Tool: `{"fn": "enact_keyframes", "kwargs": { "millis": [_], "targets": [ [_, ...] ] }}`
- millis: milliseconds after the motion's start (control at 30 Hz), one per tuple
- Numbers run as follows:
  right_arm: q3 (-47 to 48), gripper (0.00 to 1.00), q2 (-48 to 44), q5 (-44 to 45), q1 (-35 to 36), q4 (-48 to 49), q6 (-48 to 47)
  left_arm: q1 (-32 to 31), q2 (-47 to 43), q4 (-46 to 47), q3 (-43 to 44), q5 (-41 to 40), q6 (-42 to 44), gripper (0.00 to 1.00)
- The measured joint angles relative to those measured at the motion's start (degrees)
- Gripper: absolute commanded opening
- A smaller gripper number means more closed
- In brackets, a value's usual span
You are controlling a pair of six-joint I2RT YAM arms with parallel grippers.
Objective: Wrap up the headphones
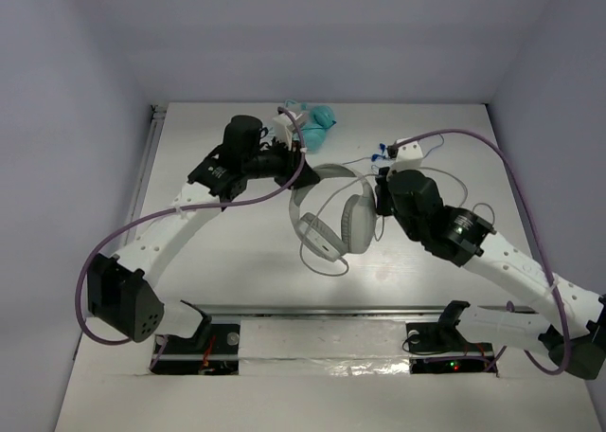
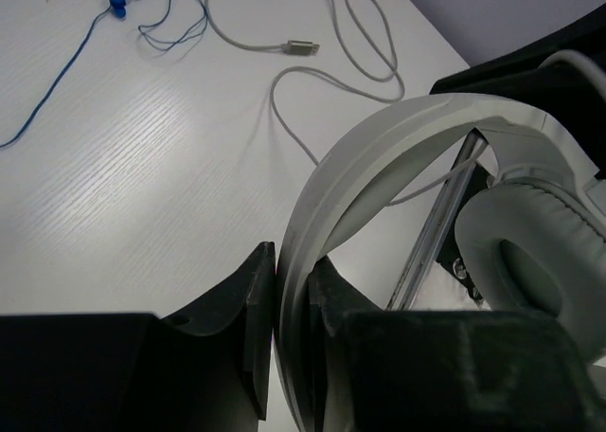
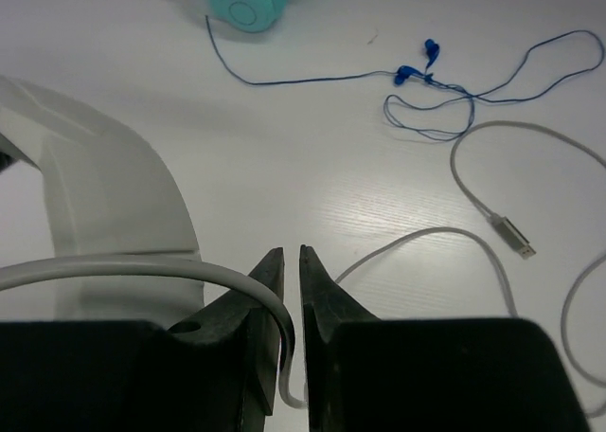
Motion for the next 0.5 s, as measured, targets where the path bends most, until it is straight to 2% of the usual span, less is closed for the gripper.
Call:
{"fn": "enact_keyframes", "kwargs": {
  "millis": [33, 233, 333, 500],
  "targets": [
    [-1.42, 0.21, -0.74, -0.7, 0.0, 1.2, 0.26, 0.22, -0.09, 0.5, 0.0, 0.59, -0.28, 0.0],
    [-9.18, 0.22, -6.62, -5.66, 0.0, 10.12, 2.19, 2.27, -2.16, 6.27, 0.0, 4.68, -4.52, 0.0],
    [-11.65, 0.28, -8.28, -8.24, 0.0, 14.56, 3.32, 2.8, -3.3, 9.31, 0.0, 6.1, -6.91, 0.0],
    [-15.3, 0.33, -8.66, -11.39, 0.02, 21.57, 4.59, 3.19, -4.61, 13.99, 0.09, 9.46, -12.55, 0.0]
  ]
}}
